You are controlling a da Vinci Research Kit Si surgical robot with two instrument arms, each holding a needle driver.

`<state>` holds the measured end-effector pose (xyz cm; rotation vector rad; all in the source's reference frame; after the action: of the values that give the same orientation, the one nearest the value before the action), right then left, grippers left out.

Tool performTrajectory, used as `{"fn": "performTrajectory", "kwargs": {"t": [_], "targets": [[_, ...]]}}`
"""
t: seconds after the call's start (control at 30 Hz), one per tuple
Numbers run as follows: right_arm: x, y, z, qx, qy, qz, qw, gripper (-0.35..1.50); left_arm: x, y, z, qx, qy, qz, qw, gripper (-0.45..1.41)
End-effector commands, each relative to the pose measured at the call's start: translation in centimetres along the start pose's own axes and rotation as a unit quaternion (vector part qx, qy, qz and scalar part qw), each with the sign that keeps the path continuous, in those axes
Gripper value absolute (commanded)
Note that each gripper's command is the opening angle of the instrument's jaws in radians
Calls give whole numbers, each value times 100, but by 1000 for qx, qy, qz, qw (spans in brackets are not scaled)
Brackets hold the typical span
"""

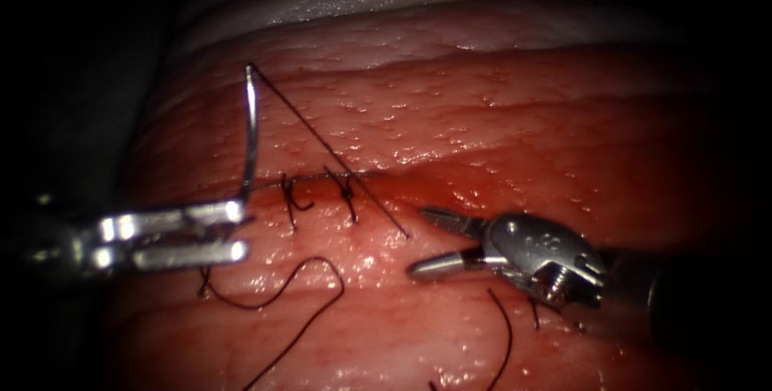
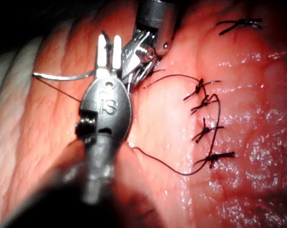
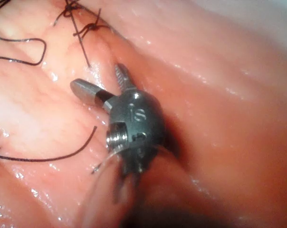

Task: Wound Closure
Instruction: Pull the suture through the tissue with the right driver.

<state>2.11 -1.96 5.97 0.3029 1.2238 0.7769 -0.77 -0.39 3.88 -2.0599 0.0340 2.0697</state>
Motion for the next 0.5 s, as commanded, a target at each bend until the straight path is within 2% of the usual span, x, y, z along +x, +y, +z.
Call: {"fn": "performTrajectory", "kwargs": {"t": [0.03, 0.17, 0.4, 0.43, 0.5], "targets": [[11, 2, 7, 0, 6, -8, 1000, 131, -9, 4, 8, -9, 0, 4, 1000, -45], [30, -2, 8, -2, 6, -14, 1000, 131, -18, 21, 13, -23, 9, 14, 1000, -45], [26, -9, 18, -5, -2, -20, 1000, 133, -13, 29, 12, -32, 19, 17, 999, -45], [25, -11, 19, -5, -5, -21, 1000, 131, -12, 29, 11, -34, 21, 17, 999, -45], [16, -16, 23, -3, -25, -29, 999, 109, -11, 29, 9, -35, 21, 17, 999, -45]]}}
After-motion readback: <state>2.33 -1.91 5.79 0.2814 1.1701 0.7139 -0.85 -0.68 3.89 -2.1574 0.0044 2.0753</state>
